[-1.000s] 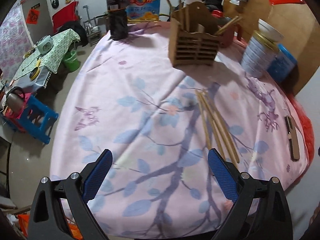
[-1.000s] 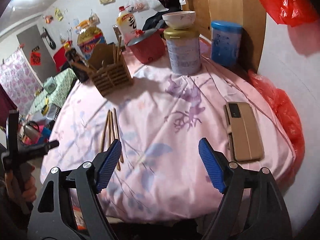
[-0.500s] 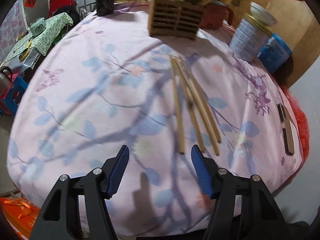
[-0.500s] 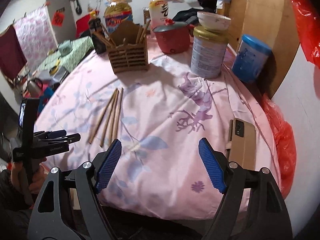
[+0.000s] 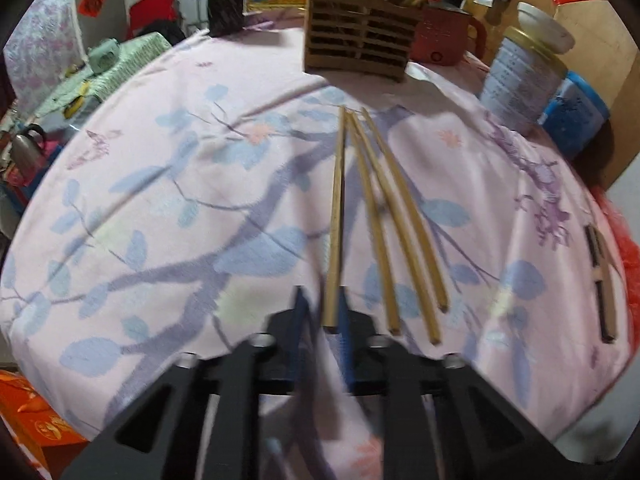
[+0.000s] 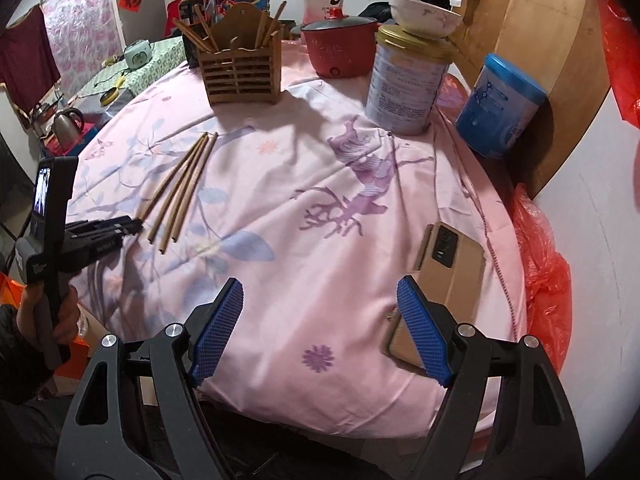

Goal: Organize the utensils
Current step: 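Move both open tools back over the remaining chopsticks, then close the left tool on a chopstick while the right tool closes on another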

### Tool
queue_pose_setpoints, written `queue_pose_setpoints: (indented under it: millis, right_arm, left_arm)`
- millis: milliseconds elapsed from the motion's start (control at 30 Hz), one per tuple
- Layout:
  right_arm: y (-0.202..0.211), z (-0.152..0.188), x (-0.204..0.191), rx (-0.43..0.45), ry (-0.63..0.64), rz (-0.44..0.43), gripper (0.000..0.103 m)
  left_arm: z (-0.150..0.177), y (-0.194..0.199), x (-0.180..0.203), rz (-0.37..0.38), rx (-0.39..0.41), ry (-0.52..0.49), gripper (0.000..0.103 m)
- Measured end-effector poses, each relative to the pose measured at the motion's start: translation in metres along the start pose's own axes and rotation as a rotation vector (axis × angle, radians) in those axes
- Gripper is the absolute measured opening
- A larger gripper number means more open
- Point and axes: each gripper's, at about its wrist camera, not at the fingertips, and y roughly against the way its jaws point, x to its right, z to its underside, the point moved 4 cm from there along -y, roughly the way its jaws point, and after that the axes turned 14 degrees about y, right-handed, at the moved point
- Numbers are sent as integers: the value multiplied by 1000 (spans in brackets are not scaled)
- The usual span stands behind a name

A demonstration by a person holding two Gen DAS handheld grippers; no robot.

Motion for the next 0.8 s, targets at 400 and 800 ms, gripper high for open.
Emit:
queue_pose_setpoints:
  millis: [400, 800]
  right_arm:
    - [-34, -41, -16, 110, -114, -223, 78]
    - [-96, -53, -116, 141, 66, -164, 56]
  left_arm:
    - [-38, 76, -36, -58, 80, 72, 6]
    - [-82, 121, -60, -64, 39, -37, 5]
